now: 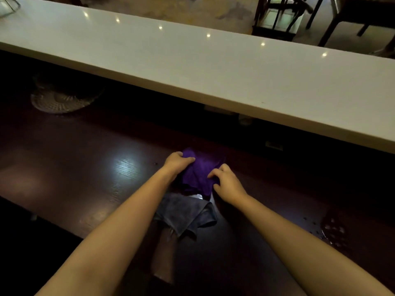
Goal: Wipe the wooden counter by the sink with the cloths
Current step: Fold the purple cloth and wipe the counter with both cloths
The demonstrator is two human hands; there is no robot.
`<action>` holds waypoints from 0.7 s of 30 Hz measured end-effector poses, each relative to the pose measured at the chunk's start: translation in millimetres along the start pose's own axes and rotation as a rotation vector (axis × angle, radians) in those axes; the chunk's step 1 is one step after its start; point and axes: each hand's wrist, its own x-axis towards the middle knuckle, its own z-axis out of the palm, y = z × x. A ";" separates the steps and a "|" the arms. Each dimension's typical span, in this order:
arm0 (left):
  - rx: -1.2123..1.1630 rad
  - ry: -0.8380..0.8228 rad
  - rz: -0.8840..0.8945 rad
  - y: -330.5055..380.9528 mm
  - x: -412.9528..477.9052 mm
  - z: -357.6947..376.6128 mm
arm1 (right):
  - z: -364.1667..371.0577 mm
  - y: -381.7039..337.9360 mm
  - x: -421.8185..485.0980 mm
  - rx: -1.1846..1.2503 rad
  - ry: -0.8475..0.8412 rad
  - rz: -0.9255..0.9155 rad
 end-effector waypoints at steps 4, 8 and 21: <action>0.005 -0.035 0.144 15.0 -9.7 6.2 | -20.8 2.3 11.3 -0.066 -0.271 0.047; -0.029 -0.259 0.375 35.6 -30.9 1.0 | -52.3 0.0 17.9 0.055 -0.026 0.104; 0.167 -0.659 0.560 82.9 -100.2 8.7 | -109.7 8.9 -71.4 0.514 0.266 -0.166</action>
